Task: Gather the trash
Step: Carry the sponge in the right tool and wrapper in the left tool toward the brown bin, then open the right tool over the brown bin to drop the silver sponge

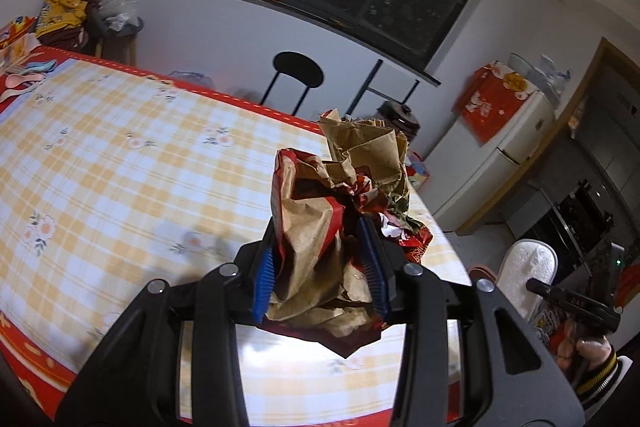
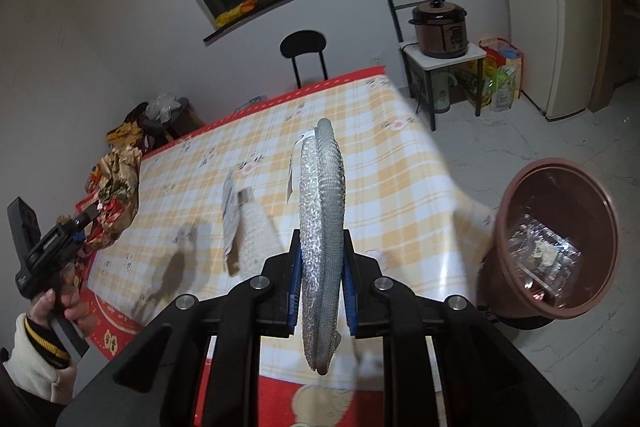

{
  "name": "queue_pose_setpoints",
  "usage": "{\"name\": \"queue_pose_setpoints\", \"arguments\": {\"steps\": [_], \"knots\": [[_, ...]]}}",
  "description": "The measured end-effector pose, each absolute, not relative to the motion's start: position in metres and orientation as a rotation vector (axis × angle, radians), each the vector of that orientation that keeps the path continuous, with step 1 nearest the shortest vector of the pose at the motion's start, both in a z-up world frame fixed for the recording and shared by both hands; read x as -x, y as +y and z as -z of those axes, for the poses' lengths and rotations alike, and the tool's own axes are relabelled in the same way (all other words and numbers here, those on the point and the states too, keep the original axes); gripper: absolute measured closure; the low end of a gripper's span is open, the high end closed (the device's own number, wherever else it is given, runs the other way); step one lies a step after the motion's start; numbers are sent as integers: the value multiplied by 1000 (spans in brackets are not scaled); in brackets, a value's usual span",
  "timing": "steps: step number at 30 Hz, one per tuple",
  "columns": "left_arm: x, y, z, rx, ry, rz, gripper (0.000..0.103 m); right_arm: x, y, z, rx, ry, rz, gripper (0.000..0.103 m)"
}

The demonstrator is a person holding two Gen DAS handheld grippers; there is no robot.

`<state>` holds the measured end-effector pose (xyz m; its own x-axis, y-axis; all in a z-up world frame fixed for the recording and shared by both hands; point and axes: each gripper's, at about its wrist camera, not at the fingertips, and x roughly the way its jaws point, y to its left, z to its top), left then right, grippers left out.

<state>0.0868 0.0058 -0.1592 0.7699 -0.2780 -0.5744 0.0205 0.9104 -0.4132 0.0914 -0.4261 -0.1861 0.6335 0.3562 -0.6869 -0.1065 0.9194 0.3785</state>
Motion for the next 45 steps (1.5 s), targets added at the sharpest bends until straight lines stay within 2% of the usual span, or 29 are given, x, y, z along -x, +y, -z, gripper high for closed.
{"name": "queue_pose_setpoints", "arguments": {"steps": [6,14,24,26,27,28,30,36,38,45], "knots": [[-86,-48,150,382,681,195,62,-93,-505,180,-309,801,-160,84],[-81,-107,147,359,701,194,62,-104,-609,203,-342,806,-28,84],[-71,-157,143,329,714,173,62,-130,-648,233,-357,850,-20,82],[-70,-166,143,322,718,180,62,-131,-651,234,-356,850,-23,71],[-71,-169,143,320,719,185,61,-130,-652,231,-355,845,-21,59],[-71,-173,142,316,720,191,61,-130,-654,230,-355,837,-20,52],[-72,-185,141,306,720,209,61,-127,-657,225,-357,823,-14,45],[-82,-223,135,273,714,292,61,-105,-673,194,-338,739,22,9],[-88,-242,133,257,714,335,61,-94,-678,180,-334,705,26,5],[-106,-317,133,185,726,492,60,-59,-700,146,-284,637,60,5]]}}
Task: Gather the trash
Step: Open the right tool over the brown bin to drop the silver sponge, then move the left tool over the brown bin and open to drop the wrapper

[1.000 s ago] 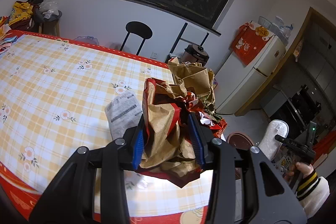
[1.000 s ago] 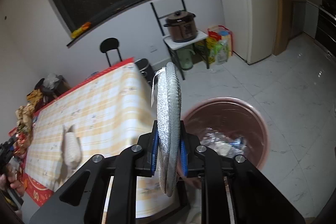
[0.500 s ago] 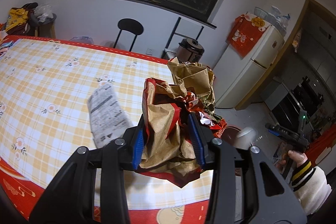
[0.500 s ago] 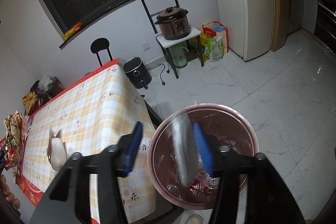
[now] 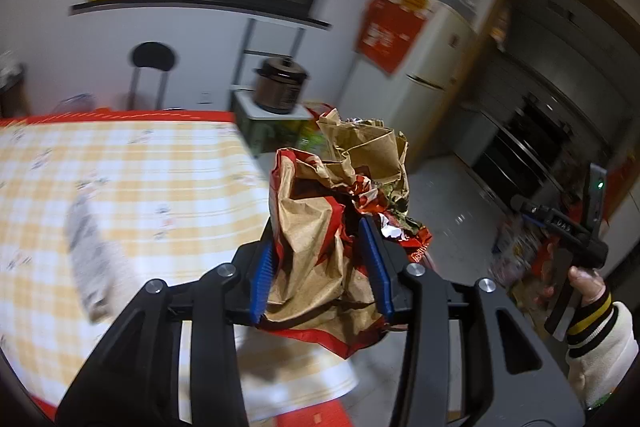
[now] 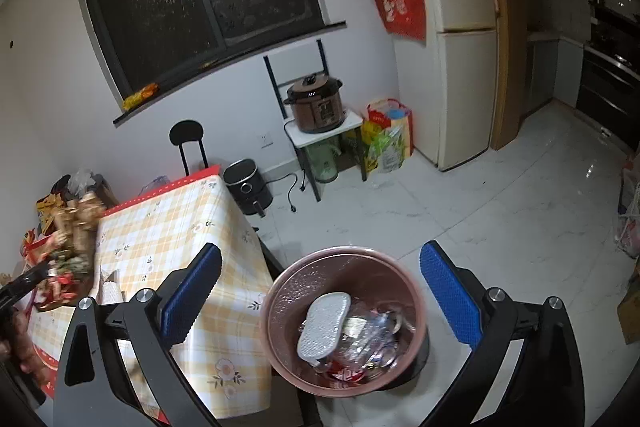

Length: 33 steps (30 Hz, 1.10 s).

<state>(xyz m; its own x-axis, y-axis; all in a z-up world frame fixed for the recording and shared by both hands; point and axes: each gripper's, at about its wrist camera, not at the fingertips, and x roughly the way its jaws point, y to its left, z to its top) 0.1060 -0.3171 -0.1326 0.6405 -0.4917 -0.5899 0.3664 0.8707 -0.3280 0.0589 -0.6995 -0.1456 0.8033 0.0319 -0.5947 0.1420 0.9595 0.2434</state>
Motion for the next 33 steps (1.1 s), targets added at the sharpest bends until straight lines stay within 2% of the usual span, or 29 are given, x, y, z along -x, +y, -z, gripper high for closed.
{"name": "queue_pose_setpoints", "arguments": {"steps": [13,15,19,21,27,33], "knots": [[-148,-474,173,52,808,704,57,10,-766,141,-320,619,200,5],[-156,-496,180,36,822,724,54,19,-776,144,-330,625,226,5],[-166,-530,182,36,817,796,33,36,-793,150,-354,627,272,5],[-168,-540,177,39,801,823,29,41,-798,153,-369,630,289,5],[-165,-537,159,37,747,814,23,44,-800,161,-401,626,283,5],[-154,-481,136,56,698,727,14,24,-788,158,-400,618,217,5]]}}
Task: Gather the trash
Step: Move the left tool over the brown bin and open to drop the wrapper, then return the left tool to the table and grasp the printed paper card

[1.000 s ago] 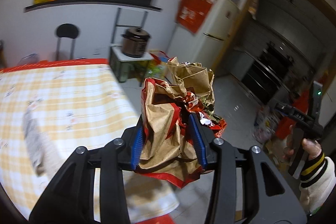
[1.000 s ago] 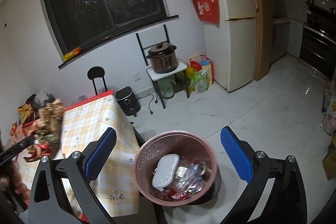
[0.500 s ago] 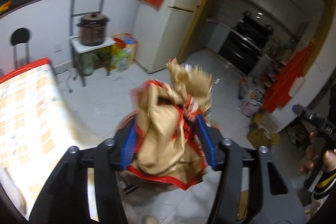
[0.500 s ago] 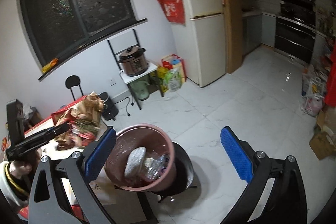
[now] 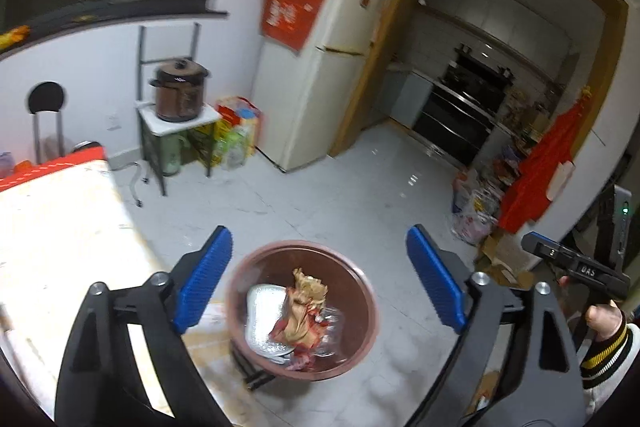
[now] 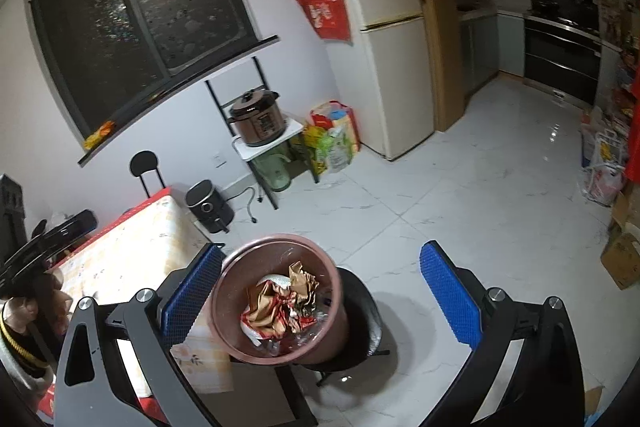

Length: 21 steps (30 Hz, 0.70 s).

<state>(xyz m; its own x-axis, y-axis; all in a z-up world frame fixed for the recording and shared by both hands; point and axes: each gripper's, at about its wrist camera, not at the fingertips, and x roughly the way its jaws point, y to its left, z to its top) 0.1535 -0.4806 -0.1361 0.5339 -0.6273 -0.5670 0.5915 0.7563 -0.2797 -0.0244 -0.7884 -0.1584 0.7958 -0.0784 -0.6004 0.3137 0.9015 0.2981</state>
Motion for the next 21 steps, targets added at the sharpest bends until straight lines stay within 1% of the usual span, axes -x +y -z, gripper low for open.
{"name": "queue_pose_setpoints", "arguments": {"steps": [6,13,21], "knots": [[-141,-393,123,78,647,501,6,-4,-762,156,-389,621,129,5],[-127,-283,127,147,671,189,6,-37,-713,155,-360,648,20,5],[-92,-165,137,229,702,-10,6,-81,-623,155,-301,712,-88,5]]}}
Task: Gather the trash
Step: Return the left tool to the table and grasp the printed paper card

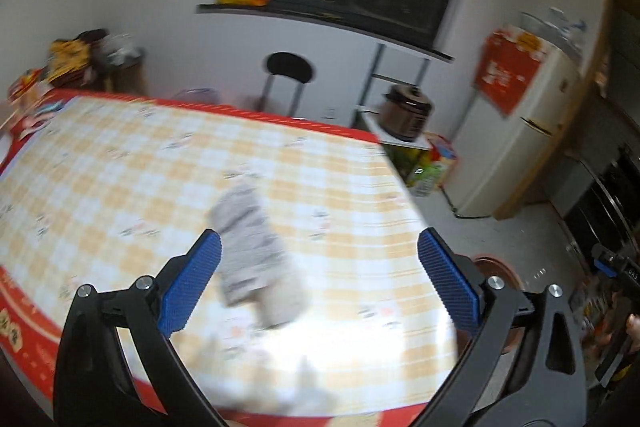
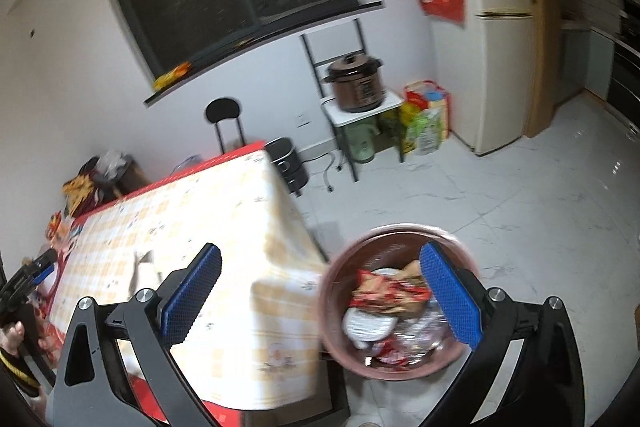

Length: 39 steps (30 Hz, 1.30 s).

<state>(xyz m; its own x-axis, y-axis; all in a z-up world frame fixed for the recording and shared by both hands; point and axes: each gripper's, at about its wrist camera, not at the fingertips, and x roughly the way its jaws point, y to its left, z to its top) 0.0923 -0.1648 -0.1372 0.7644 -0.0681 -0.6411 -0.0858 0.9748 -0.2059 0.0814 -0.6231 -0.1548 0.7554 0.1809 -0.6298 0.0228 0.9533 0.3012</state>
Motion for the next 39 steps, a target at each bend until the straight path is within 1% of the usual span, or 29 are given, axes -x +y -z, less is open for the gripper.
{"name": "queue_pose_setpoints", "arguments": {"steps": [4,7,13,20,25,29,33,39], "knots": [[-71,-99,147,268,704,-80,6,-98,-564,151,-273,734,-154,5],[-67,-67,157,306,727,-87,6,-106,-519,144,-248,745,-190,5],[-81,-31,179,343,782,-55,6,-111,-451,136,-191,760,-215,5],[-137,-43,205,320,856,37,6,-106,-407,143,-168,795,-168,5],[-197,-66,236,367,953,38,6,-96,-403,157,-188,818,-94,5],[-240,-91,265,333,1009,-8,6,-87,-406,174,-214,847,-26,5],[-267,-113,289,226,1055,-58,6,-78,-409,190,-239,876,26,5],[-278,-115,312,195,1120,-71,6,-70,-414,203,-258,909,77,5]]}}
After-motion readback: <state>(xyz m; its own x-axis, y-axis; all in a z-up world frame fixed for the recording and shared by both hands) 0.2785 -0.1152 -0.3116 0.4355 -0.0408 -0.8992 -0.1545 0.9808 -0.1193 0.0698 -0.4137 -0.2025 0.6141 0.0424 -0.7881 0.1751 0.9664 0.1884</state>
